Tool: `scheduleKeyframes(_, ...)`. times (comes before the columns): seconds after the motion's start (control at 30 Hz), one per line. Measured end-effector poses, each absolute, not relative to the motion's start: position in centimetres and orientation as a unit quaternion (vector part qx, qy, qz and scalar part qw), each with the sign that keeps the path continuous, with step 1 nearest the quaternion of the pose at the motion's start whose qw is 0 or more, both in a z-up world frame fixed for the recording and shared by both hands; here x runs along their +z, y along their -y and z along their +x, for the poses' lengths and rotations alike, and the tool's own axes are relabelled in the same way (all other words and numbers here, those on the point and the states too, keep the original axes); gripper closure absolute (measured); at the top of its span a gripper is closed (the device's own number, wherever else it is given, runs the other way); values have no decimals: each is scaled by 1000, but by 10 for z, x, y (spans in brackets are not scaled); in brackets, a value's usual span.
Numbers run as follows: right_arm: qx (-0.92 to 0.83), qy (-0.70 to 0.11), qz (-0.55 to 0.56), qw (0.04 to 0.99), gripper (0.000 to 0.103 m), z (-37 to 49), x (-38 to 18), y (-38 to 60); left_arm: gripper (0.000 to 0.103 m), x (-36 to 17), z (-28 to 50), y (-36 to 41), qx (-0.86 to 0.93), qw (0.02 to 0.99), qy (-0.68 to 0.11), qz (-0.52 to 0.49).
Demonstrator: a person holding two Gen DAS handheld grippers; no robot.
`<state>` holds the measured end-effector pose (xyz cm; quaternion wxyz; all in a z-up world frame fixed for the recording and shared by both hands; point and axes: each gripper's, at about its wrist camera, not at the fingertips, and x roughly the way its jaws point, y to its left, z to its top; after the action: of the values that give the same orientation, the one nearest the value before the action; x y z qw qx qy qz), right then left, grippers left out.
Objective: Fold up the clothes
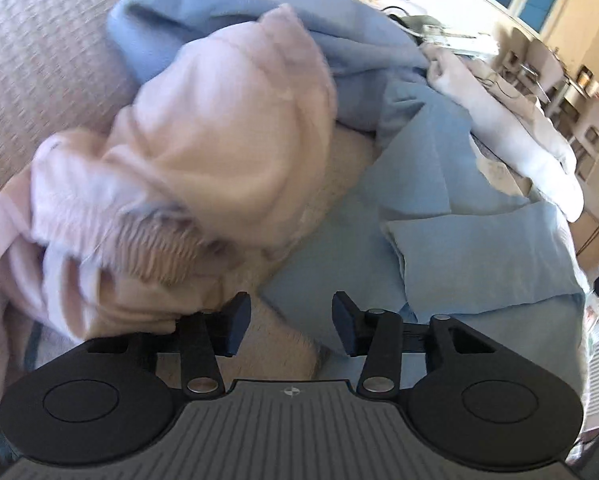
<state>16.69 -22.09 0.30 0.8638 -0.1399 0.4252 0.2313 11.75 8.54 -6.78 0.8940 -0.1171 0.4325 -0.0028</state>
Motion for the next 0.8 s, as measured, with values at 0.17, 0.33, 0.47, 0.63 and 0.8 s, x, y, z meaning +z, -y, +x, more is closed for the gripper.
scheduleKeyframes(0.17,226,-436,-137,860,67,165,-1,222,62,-75,133,-79,9,896,-433,-94)
scheduleKeyframes(0.33,227,-447,-144,853,67,166,-7,221,94,-86,140,-78,-29,896,-432,-102)
scheduleKeyframes(0.47,229,-448,-142,853,67,167,-8,223,100,-67,132,-82,-45,896,-422,-129)
scheduleKeyframes(0.63,236,-439,-123,858,67,164,-5,231,100,13,110,-83,-110,916,-351,-160)
scheduleKeyframes(0.8,235,-429,-93,867,67,161,0,242,100,78,102,-34,-226,918,-294,-137)
